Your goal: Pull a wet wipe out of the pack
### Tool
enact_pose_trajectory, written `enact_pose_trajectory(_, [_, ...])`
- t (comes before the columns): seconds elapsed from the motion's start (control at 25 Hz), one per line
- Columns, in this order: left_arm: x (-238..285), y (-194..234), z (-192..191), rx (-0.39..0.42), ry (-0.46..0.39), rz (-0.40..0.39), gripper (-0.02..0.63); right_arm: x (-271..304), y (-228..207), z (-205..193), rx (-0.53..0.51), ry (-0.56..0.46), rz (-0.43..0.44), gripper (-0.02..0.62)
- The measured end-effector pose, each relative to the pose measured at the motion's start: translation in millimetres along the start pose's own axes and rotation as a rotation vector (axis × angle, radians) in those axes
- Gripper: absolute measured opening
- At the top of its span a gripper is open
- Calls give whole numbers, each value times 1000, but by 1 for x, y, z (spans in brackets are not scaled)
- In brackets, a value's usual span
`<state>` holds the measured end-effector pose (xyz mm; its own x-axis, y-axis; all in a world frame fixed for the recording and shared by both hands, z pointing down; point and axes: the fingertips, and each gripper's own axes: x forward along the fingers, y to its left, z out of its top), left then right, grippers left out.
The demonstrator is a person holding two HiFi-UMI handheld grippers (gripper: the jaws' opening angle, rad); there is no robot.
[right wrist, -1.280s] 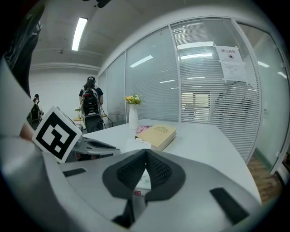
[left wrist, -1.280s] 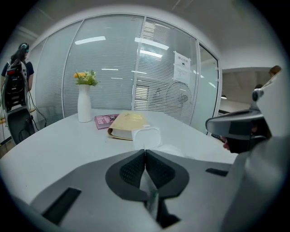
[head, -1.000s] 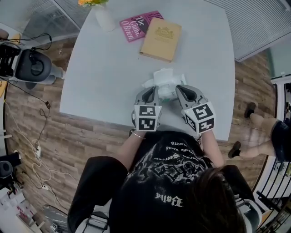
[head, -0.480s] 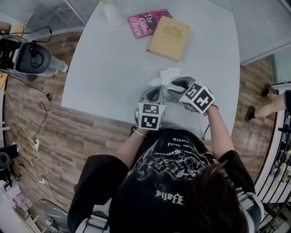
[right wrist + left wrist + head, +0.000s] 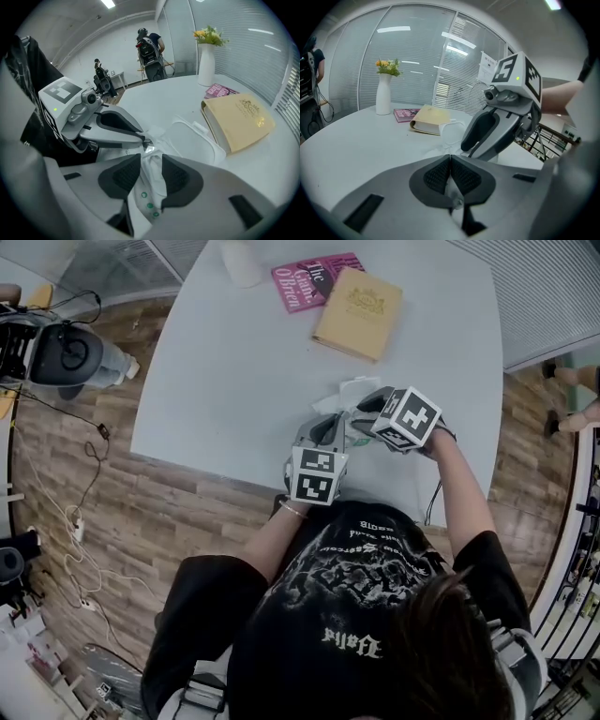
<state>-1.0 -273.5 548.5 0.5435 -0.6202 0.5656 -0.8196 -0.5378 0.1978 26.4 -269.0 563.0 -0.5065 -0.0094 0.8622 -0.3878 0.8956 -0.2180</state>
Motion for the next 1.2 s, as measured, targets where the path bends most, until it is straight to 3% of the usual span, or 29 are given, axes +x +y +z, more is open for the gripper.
enact_pose_trajectory(0.24, [-2,0,-1,-4,1,-13,9,1,3,-2,30,38,71,133])
enact_pose_trajectory(0.36, [-1,0,-2,-8,5,-17,9,5,7,-7,103,53,133,89])
enact_pose_trajectory(0.68, [1,3,-4,-25,7,-21,9,4,9,-8,230,13,252,44])
enact_pose_trajectory(0.8, [1,3,-5,-28,-1,-25,9,-3,7,-3,257,-44,264,31])
enact_pose_trajectory(0.84, [1,4,-4,-26,-4,-26,9,-5,5,-2,268,-64,260,0])
enact_pose_trajectory(1.2, [0,2,-2,-15,-2,-23,9,-12,4,2,287,-143,227,-2])
